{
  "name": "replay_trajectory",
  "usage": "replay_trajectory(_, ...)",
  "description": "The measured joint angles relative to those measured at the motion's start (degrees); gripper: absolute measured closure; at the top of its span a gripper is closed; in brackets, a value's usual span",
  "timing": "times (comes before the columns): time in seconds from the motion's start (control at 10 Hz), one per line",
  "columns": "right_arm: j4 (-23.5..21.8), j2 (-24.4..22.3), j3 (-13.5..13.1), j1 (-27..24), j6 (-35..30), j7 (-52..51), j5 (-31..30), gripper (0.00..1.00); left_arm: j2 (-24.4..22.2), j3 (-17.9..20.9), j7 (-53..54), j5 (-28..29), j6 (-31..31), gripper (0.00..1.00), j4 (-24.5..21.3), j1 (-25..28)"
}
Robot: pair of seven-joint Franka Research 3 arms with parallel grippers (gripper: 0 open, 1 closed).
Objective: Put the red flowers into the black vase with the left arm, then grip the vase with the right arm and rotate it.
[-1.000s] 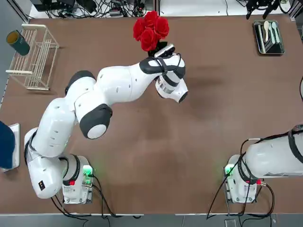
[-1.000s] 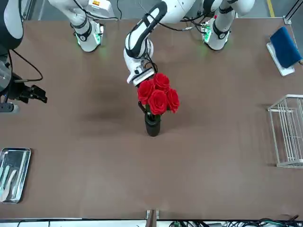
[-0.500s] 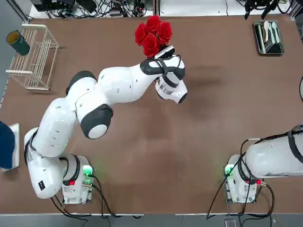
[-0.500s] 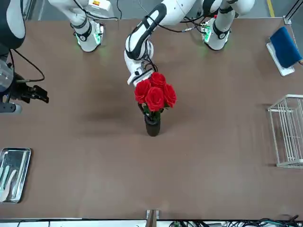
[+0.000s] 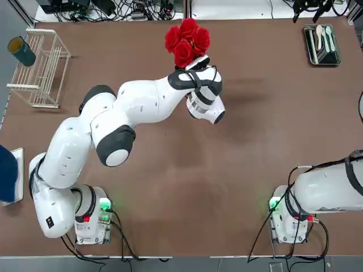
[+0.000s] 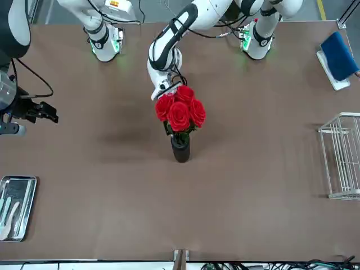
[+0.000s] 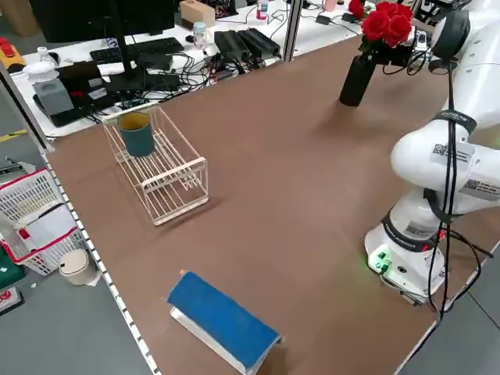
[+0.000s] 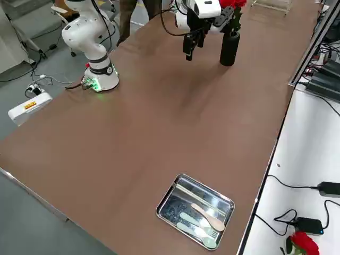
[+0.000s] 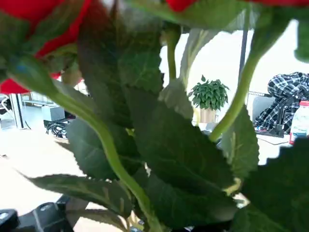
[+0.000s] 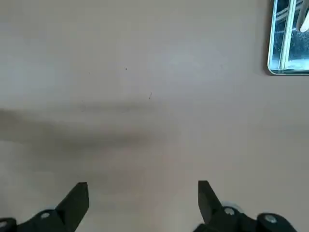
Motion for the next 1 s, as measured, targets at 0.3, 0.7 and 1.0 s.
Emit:
replay_trajectory(0.3,0.0,0.0,0.0,0.0,0.0,0.0,0.0,0.0,0.0,0.1,-0.4,0.0,0.0,0.0,0.2,0.1)
replay_trajectory(0.7,0.0,0.0,0.0,0.0,0.0,0.0,0.0,0.0,0.4,0.8,-3.7,0.1,0.0,0.0,0.2,0.2)
replay_trajectory(1.0,0.0,0.0,0.0,0.0,0.0,0.0,0.0,0.0,1.1,1.0,-3.8,0.4,0.0,0.0,0.2,0.3)
